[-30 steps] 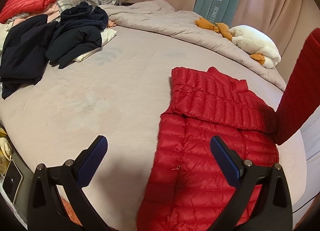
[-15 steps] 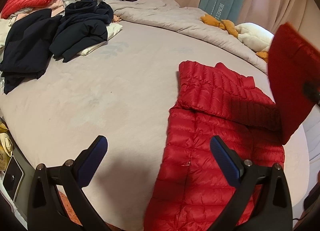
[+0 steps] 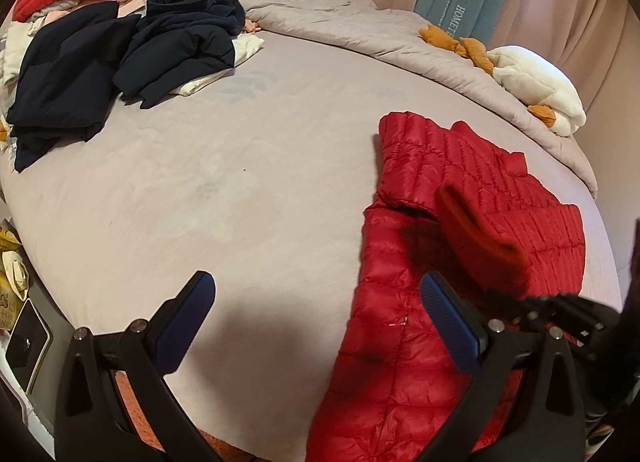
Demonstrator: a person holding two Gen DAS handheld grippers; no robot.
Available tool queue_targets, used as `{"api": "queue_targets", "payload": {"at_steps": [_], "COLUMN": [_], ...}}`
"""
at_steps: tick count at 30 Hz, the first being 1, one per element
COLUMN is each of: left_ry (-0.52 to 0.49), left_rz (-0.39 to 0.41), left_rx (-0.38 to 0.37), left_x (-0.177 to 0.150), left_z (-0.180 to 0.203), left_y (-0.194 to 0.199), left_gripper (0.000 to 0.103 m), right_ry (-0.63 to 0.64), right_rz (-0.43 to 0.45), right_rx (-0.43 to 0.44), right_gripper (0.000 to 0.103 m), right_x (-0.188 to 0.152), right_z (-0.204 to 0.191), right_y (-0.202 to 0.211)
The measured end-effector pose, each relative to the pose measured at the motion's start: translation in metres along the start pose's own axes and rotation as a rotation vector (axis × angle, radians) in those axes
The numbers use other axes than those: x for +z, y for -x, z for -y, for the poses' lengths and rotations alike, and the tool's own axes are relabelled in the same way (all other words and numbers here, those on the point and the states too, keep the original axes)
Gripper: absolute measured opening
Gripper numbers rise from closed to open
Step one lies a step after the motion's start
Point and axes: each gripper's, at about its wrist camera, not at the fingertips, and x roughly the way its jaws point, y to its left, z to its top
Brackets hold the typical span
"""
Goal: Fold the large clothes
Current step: 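Lay the sleeve onto the jacket body and open the right gripper, then grasp the orange-trimmed side edge of the red jacket with the left gripper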
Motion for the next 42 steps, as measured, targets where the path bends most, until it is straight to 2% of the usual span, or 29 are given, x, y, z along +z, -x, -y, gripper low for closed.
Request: {"api": "queue_targets", "payload": {"at_steps": [8,10,13,14,15,19,21,23,26,28,30,40,42], "left_ry": [0.016,0.021,0.032,0.034,0.035,0.039,0.039,0.033,0.022,0.009,-0.008,-0.066,-0.065], "left_rz": [-0.012,-0.013,-0.009,-0.007,-0.002,0.008,0.011,0.014,0.014,0.008,0.001,-0.022,-0.017], "left_rx": [0.005,0.001,-0.014,-0.016,-0.019,-0.033,-0.043,-0.056,-0.076,-0.096,-0.117,-0.173,-0.200], "left_x": [-0.001,-0.001,0.000,0.000,0.000,0.001,0.001,0.001,0.001,0.000,0.000,-0.005,-0.007], "left_z": [-0.007,-0.008,-0.009,-0.010,-0.010,-0.009,-0.008,-0.005,0.000,0.005,0.010,0.029,0.031], "left_y": [-0.002,-0.002,0.000,0.001,0.002,0.005,0.006,0.007,0.006,0.005,0.003,0.000,0.001], "left_gripper": [0.102,0.102,0.102,0.102,0.102,0.102,0.102,0.102,0.102,0.102,0.102,0.102,0.102], "right_ry": [-0.016,-0.016,-0.026,-0.027,-0.030,-0.045,-0.062,-0.084,-0.107,-0.127,-0.161,-0.354,-0.379], "right_rz": [-0.089,-0.101,-0.098,-0.091,-0.075,-0.006,0.036,0.095,0.182,0.238,0.276,0.377,0.387], "right_rx": [-0.017,-0.023,-0.002,0.003,0.004,-0.017,-0.036,-0.073,-0.177,-0.269,-0.326,-0.614,-0.618], "right_gripper": [0.006,0.009,0.034,0.050,0.060,0.064,0.076,0.082,0.087,0.089,0.089,0.089,0.090], "right_x": [-0.012,-0.013,-0.014,-0.015,-0.015,-0.012,-0.010,-0.008,-0.005,-0.005,-0.008,-0.029,-0.036], "right_z": [-0.003,-0.004,-0.005,-0.005,-0.005,-0.002,0.003,0.008,0.014,0.018,0.023,0.042,0.045], "right_y": [-0.024,-0.025,-0.019,-0.017,-0.012,0.012,0.024,0.043,0.070,0.087,0.100,0.136,0.142]}}
